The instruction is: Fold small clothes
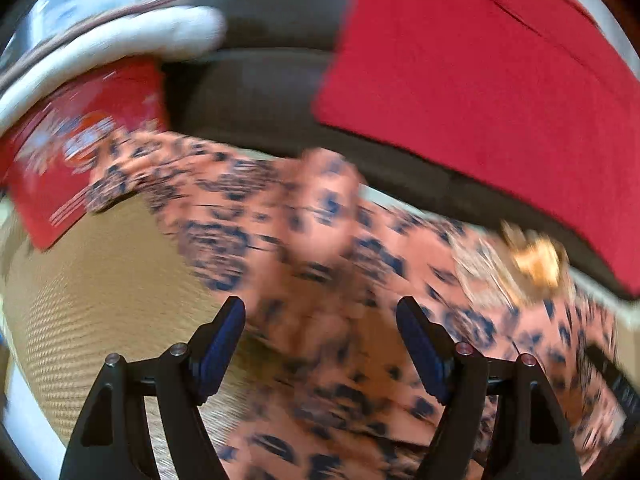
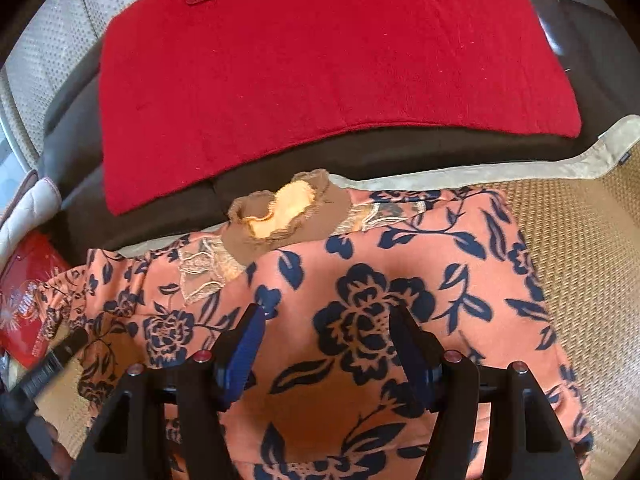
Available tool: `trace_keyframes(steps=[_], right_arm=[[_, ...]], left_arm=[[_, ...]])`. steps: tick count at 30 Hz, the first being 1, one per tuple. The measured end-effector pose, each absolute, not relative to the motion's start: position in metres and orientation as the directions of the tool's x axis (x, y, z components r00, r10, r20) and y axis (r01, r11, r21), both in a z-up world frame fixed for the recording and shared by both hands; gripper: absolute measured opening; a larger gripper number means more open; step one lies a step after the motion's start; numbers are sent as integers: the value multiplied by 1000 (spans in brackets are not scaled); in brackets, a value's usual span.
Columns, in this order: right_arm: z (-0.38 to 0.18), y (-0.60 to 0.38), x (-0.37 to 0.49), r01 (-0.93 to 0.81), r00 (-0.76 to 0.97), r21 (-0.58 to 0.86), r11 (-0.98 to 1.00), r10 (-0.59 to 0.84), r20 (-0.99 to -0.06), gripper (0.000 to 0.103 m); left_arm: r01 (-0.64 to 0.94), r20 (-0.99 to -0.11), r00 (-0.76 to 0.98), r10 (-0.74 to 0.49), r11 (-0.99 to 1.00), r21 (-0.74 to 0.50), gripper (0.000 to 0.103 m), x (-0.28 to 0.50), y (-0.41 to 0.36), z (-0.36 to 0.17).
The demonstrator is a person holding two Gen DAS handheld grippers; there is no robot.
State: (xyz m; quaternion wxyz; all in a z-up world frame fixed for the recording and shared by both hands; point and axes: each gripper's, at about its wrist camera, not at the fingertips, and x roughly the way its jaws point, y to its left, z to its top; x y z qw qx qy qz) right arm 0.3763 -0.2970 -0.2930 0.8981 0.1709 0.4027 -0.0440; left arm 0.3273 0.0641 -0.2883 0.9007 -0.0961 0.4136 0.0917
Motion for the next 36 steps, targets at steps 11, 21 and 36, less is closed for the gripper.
trace_keyframes(steps=[11,21,36], right_arm=[[-297,-259,375,142,670,240,960,85,-737,69],[-304,-256,380,137,657,244,960,97,-748,69],[-306,-260,378,128,653,261,957,117,-748,68]], left_arm=[[-496,-780,620,85,813,-306,78,334,193,-307],[-492,-780,623,-54,748,-445,54,357,198,-335],[-441,-707,692,-145,690,-574,6,382,209,-354]])
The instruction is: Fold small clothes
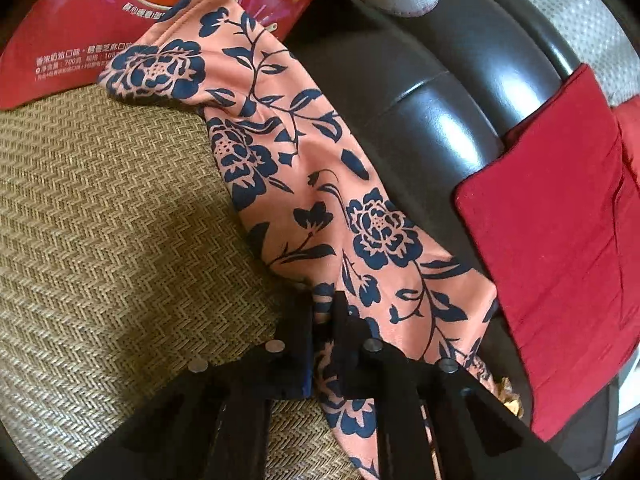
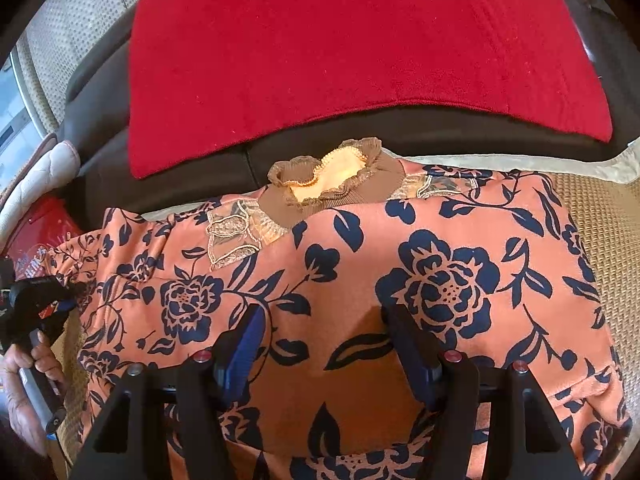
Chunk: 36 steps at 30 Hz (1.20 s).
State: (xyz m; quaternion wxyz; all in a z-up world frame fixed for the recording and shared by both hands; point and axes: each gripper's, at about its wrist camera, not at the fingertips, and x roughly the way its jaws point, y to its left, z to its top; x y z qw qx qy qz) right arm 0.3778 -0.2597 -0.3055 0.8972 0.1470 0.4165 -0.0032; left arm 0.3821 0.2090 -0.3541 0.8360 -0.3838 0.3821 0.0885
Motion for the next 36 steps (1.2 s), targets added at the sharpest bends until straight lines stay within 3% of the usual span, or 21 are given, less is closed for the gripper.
trace_keyframes(steps=[7,12,16,19,22,23,24,26,28,33,36], right_arm=[[-303,-264,377,141,655,302,943,140,-742,68],[-302,-273,376,162,660,352,922,164,-733,68],[-303,-282,374,184,661,388,903,178,-729,68],[-305,-286,374,196,656,406,893,188,-731,68],[-305,-288,374,200,653,420,885,199,-731,68],[-305,-287,374,199,650,425,883,205,-732,68],[-304,-289,373,199,649,429,881,209,-732,68],[-304,-290,371,199,648,437,877,217,-730,68],[-305,-292,370,202,648,449,871,225,-728,68],[-305,-295,367,211,649,464,860,232,-724,68],[-305,-294,368,212,649,457,864,225,-727,68]], left_arm=[[-281,-612,780,-128,802,-527,5,378,173,-305],[-69,-560,809,-179,917,-393,5,370,88,-268],[97,-621,747,-239,962,-255,5,365,5,-274],[120,-707,671,-224,973,-195,7,368,-26,-293],[78,-742,596,-307,942,-327,10,369,-3,-301],[59,-724,601,-337,923,-380,21,361,13,-298],[29,-703,623,-342,909,-416,43,356,33,-291],[-50,-668,684,-292,895,-443,68,339,62,-278],[-152,-641,727,-247,853,-500,69,332,105,-274],[-286,-645,694,-319,700,-654,66,345,158,-308],[-309,-631,670,-391,626,-716,54,353,157,-329]])
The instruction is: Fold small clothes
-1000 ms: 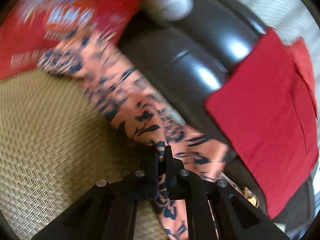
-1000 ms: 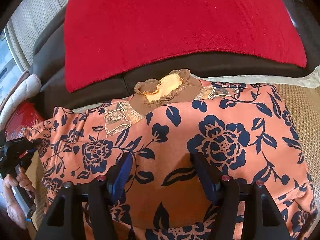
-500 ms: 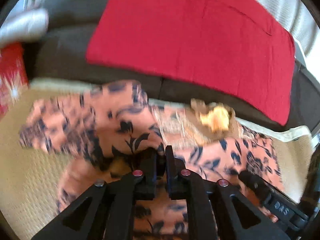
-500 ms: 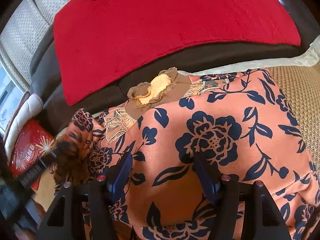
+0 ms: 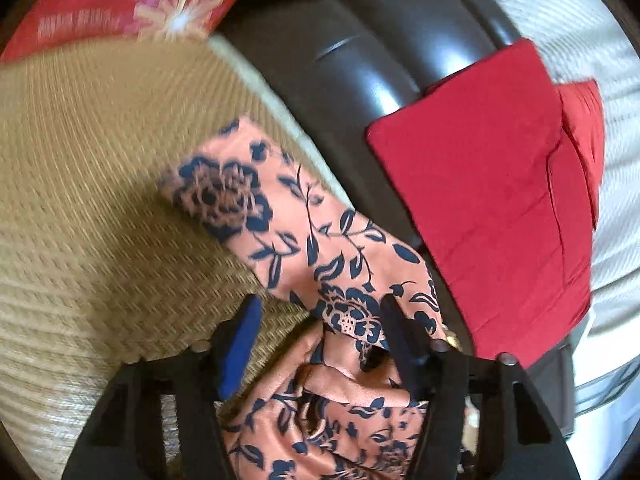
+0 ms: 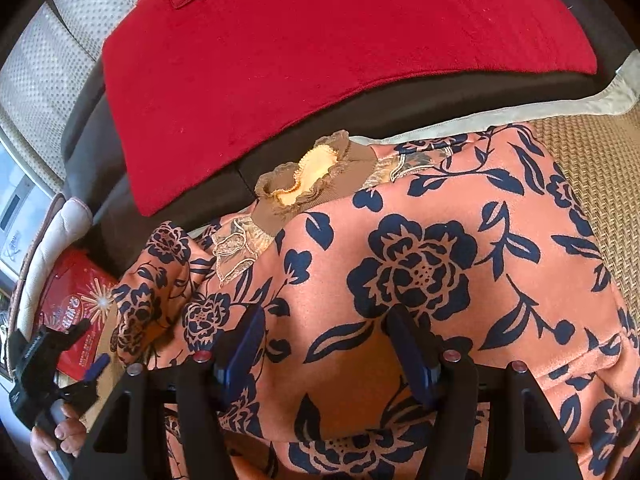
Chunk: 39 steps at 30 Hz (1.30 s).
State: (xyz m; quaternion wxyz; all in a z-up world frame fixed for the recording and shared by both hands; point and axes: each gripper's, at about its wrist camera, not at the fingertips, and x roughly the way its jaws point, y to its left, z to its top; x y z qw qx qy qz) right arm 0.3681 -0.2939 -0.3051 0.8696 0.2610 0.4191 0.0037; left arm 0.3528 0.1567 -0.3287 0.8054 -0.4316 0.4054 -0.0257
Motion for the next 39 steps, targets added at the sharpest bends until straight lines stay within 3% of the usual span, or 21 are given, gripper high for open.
trace_keyframes(steps=[10,17,19,22,25,33,37,39], right_arm=[[-306,-290,375,203,651,430,880,207,-730,68],[-308,-286,382,195,654,418,887,200,-730,68],[-308,-285,383,190,654,413,891,198,-730,68],[-308,-286,383,183,658,412,893,200,-726,68],[-306,-290,381,184,672,419,889,197,-714,68],[-293,-319,362,245,728,460,853,152,-669,68],[-285,-346,348,293,756,482,826,109,-645,68],[-283,-363,341,323,766,504,801,92,-636,68]], left_arm=[[-319,-569,641,-516,495,-808,50,374,130,-359],[-350,-562,655,-505,457,-818,48,392,130,-371],[-348,-561,667,-490,461,-816,36,396,132,-369],[-319,-559,691,-458,500,-805,7,400,131,-358],[-246,-538,732,-418,574,-781,5,403,122,-335],[79,-486,797,-359,859,-506,5,391,30,-251],[319,-484,774,-409,911,-260,5,360,-67,-227],[420,-533,739,-412,900,-112,6,344,-120,-233]])
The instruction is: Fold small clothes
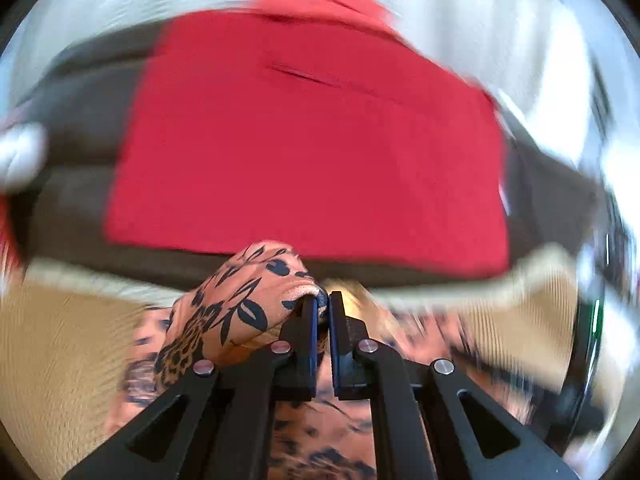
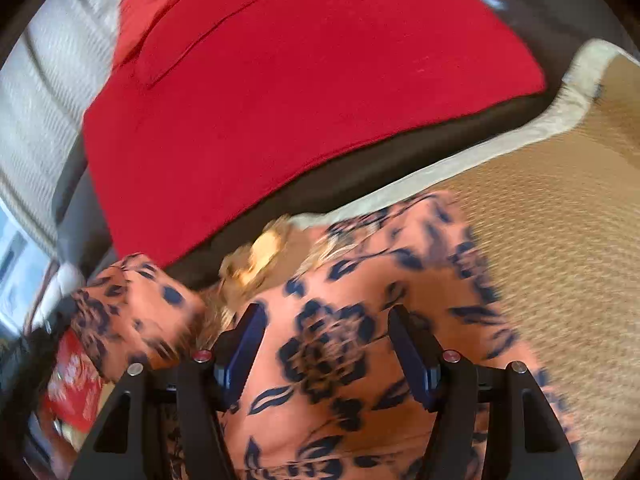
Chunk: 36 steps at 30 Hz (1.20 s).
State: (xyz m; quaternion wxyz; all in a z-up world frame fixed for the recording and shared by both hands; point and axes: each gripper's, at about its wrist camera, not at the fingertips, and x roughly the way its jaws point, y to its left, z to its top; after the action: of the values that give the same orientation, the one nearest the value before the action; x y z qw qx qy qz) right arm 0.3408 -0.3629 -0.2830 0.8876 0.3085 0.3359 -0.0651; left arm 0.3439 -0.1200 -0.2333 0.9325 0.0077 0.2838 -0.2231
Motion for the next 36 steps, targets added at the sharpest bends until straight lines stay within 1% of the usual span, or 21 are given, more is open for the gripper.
trace_keyframes(steps=[2,3,4,5,7,8,9,10,11,12,14,15,17,20,22,23,24,28,30,34,36], right_arm=[[-282,-385,332,359,776,537,763,75,-626,68],[-282,-394,329,372,779,551,747,71,-623,68],[-282,-403,325,386,782,567,728,69,-620,68],[-283,-413,321,401,785,584,706,64,-616,69],[-283,-432,312,421,795,622,660,61,-604,69],[-283,-439,309,421,800,637,645,68,-597,69],[-283,-444,306,417,806,650,636,73,-588,69],[-281,-446,304,413,809,653,635,74,-584,69],[-279,-448,304,407,810,653,639,78,-582,69],[-278,-448,305,394,809,651,649,92,-581,69],[-276,-443,308,370,805,650,664,120,-581,69],[-275,-438,311,353,799,639,683,135,-586,69],[-271,-423,319,318,787,605,730,153,-598,69],[-261,-383,328,219,769,524,823,186,-612,69],[-251,-351,336,136,763,452,882,197,-615,69],[-247,-337,340,101,761,417,904,200,-617,69],[-242,-318,345,55,758,371,927,203,-620,69],[-234,-255,360,-55,750,157,986,145,-646,69],[-238,-234,368,-91,733,93,992,130,-668,69],[-259,-212,387,-118,679,25,993,99,-728,69],[-268,-203,394,-141,642,-2,990,90,-761,69]], left_arm=[[489,-623,702,-346,869,69,6,330,-176,-260],[528,-679,667,-306,838,141,10,325,-200,-280],[544,-710,648,-275,820,178,13,321,-210,-291],[557,-740,632,-230,799,227,21,316,-220,-304],[566,-732,648,-210,776,279,22,309,-220,-309],[568,-716,658,-233,778,269,25,305,-211,-303],[570,-701,662,-264,785,243,36,301,-203,-293],[571,-680,664,-311,798,192,44,300,-187,-281],[572,-647,665,-373,811,120,63,302,-165,-266],[568,-621,669,-409,820,73,75,307,-151,-259],[532,-565,689,-454,846,-33,80,311,-110,-242],[499,-558,699,-447,864,-67,81,312,-94,-237],[366,-592,710,-381,918,-152,81,335,-54,-245],[171,-726,621,-296,955,-243,80,368,-14,-282],[86,-802,544,-247,967,-240,75,379,-3,-307],[76,-827,516,-223,974,-215,67,381,-3,-315],[82,-849,491,-194,981,-176,65,382,-7,-322],[128,-861,485,-151,987,-100,65,381,-23,-327],[135,-863,478,-162,985,-110,65,381,-24,-329],[140,-861,467,-203,978,-155,65,375,-14,-325],[140,-859,463,-217,975,-171,65,385,-7,-336]])
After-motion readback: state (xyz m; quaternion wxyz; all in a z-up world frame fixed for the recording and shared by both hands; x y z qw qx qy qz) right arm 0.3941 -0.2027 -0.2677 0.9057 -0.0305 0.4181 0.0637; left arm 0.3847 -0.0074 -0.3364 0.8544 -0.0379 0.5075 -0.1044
